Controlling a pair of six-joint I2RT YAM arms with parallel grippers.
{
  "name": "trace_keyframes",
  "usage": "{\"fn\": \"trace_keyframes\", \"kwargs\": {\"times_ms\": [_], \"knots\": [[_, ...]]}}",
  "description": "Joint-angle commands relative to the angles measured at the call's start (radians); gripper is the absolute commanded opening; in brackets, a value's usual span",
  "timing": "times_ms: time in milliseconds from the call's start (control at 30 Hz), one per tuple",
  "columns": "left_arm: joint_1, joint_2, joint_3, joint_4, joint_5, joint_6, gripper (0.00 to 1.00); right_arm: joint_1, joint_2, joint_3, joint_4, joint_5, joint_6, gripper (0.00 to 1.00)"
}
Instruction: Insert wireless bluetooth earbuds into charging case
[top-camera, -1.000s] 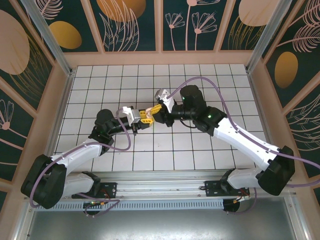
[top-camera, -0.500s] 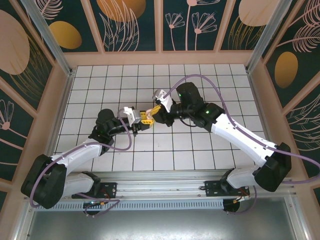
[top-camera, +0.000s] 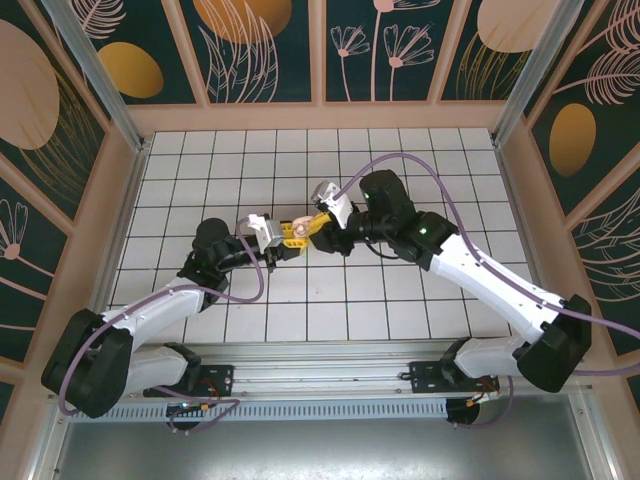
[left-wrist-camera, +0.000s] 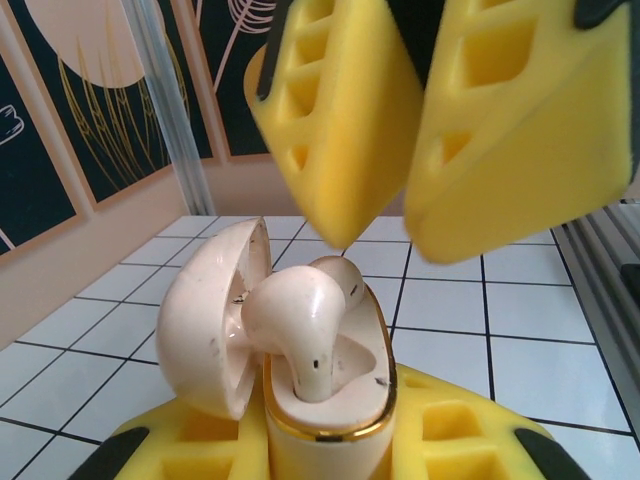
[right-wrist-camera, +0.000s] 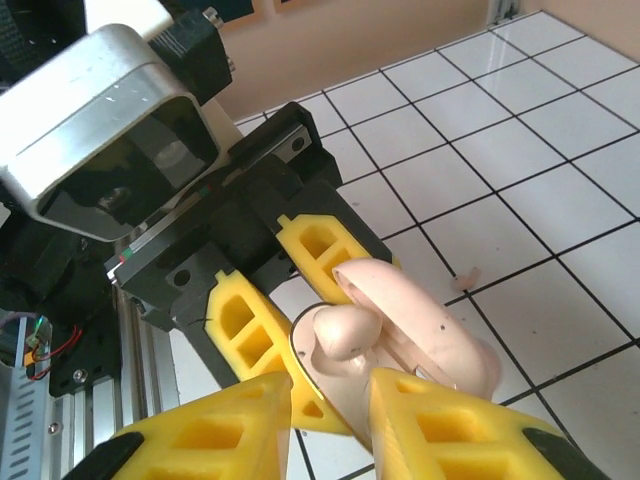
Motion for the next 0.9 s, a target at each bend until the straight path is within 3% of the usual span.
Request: {"fn": "trace_keyframes", "kwargs": {"times_ms": [0, 667, 867], "knots": [[0.0, -0.021, 0.023, 0.045, -0.002, 0.02, 0.21, -0.002, -0.058, -0.023, 0.08, 0.014, 0.035, 0.28], [0.0, -0.025, 0.029, 0.043, 0.01, 0.023, 0.2, -0.017, 0.058, 0.025, 0.111, -0.104, 0.111, 0.29], [0.001, -0.028, 0.032, 0.039, 0.007, 0.023, 0.2, -0.021, 0.078, 0.031, 0.066, -0.118, 0.117, 0.23]]}}
